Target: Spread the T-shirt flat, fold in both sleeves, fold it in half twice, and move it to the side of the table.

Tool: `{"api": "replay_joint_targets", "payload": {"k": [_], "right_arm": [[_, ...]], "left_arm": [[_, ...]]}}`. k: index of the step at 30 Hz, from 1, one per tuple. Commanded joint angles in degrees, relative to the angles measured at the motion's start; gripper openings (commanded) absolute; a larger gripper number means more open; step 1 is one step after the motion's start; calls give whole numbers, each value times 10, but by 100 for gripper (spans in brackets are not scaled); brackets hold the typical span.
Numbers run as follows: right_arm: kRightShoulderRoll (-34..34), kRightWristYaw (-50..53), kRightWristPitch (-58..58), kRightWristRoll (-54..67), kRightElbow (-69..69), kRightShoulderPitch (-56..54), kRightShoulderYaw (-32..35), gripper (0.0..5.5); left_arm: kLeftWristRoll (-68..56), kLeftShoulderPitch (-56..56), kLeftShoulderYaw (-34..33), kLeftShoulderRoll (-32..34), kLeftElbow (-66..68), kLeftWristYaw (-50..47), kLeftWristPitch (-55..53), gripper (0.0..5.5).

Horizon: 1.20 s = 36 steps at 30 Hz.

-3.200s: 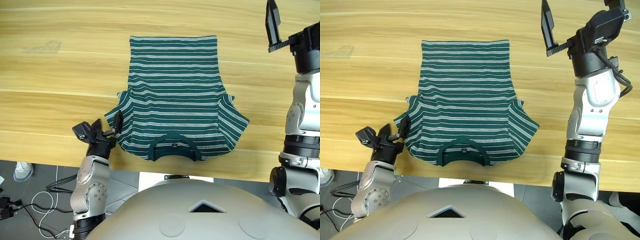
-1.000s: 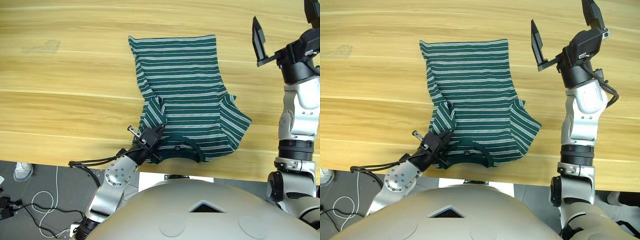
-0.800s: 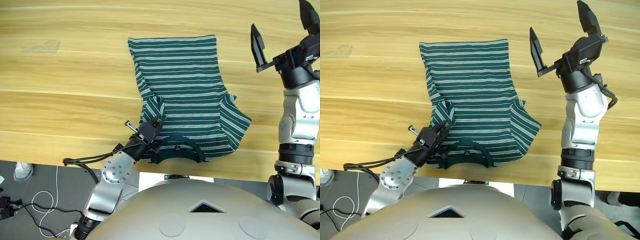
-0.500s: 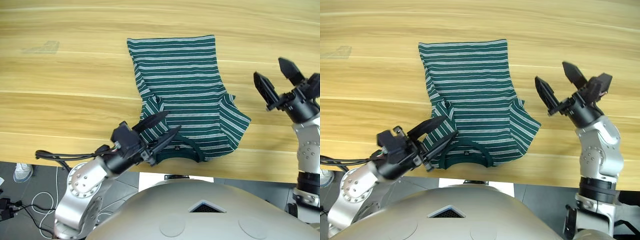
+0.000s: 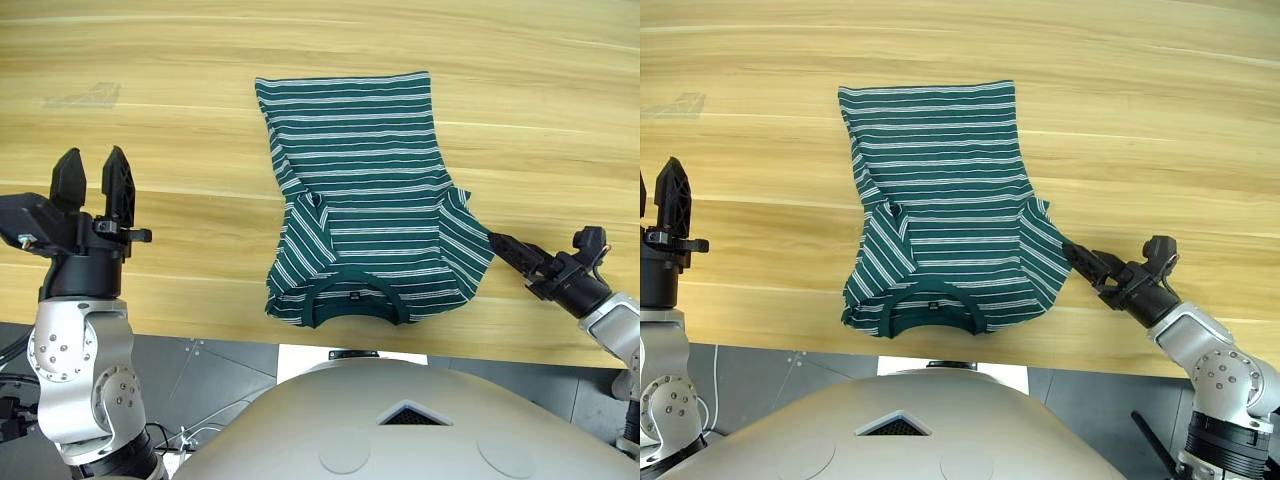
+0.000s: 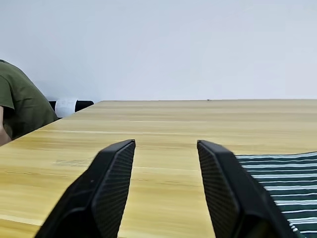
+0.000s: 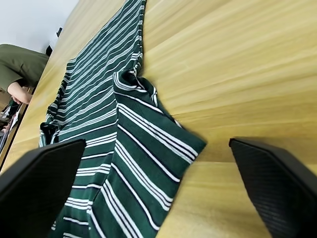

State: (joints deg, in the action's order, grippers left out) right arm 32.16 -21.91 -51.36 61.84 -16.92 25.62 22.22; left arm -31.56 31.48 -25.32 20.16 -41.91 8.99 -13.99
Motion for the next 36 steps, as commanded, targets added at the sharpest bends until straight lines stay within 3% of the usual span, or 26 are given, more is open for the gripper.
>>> {"api": "replay_joint_targets", "payload": {"k": [1,18,24,36], "right_arm": [[-6,18,-21,-22,-13,21,-16,454],[-16,-18,15,-94,-27,16,-49,151],[-24,-59,49,-107,-37,4,-54,17],[-38,-132,109,-122,-87,-6,-76,4]], "left_arm": [[7,2,-5,-1,-7,0,-15,236],[14,-4,-2,-17,6,5,-18,236],[27,-4,5,-26,12,15,-11,236],[46,-10,18,-34,23,30,-3,236]]}}
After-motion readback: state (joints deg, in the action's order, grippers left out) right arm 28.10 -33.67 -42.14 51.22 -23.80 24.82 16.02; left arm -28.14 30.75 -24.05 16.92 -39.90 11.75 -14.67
